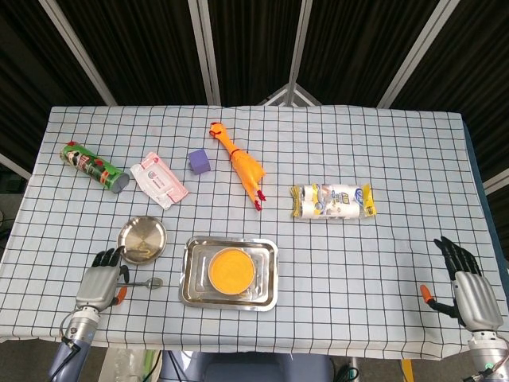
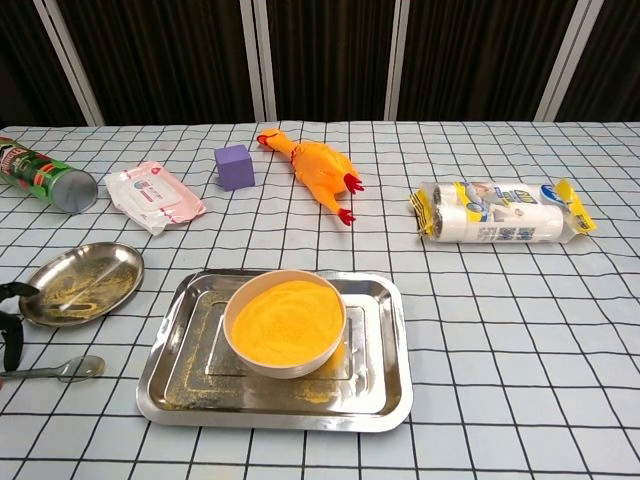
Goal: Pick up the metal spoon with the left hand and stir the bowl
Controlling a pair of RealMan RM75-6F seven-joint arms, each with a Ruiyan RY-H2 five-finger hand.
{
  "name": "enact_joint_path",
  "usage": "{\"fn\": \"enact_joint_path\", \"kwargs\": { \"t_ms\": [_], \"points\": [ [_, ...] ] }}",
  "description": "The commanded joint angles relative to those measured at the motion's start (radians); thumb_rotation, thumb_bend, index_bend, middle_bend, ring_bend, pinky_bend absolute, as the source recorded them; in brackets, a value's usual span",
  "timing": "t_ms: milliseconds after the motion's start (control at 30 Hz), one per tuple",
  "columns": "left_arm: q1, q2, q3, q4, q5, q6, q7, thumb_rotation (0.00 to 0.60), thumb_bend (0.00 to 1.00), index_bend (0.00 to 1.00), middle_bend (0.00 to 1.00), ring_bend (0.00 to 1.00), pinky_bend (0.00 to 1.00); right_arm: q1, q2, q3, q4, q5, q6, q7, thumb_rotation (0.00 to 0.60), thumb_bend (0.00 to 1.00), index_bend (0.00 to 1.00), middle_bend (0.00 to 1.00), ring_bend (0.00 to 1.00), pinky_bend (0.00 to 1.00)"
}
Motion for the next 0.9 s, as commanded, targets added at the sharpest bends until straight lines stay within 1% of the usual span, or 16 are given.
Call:
{"fn": "enact_joint_path", "kwargs": {
  "t_ms": [33,300,500,633,900],
  "points": [
    [-0.001,0.001,0.001,0.0,0.0,0.0,0.0,0.6,0.56,0.48,0.0,0.0,0.0,0.0,0.0,0.0,0.0,0.001,-0.001,0.0,0.6,0.4,0.0,0.0,0.0,0.0],
    [-0.004,-0.002,0.003,0.001,-0.002,0.001,0.002,0.6,0.56,0.48,0.0,0.0,0.0,0.0,0.0,0.0,-0.001,0.0,0.0,0.0,0.6,0.4,0.0,0.0,0.0,0.0],
    [-0.005,0.006,0.007,-0.01,0.017,0.011,-0.001,0.6,0.56,0.48,0.0,0.0,0.0,0.0,0.001,0.0,-0.001,-0.001,0.0,0.002,0.6,0.4,0.0,0.0,0.0,0.0],
    [-0.008,0.005,0.016,-0.004,0.008,0.003,0.017,0.6,0.56,0.46,0.0,0.0,0.0,0.0,0.001,0.0,-0.001,-0.003,0.002,0.002,0.6,0.41,0.0,0.0,0.0,0.0],
    [-0.01,-0.003,0.016,0.004,0.005,0.006,0.021,0.6,0.56,0.46,0.0,0.0,0.0,0.0,0.001,-0.001,-0.001,-0.002,0.001,0.003,0.6,0.4,0.0,0.0,0.0,0.0]
  ]
}}
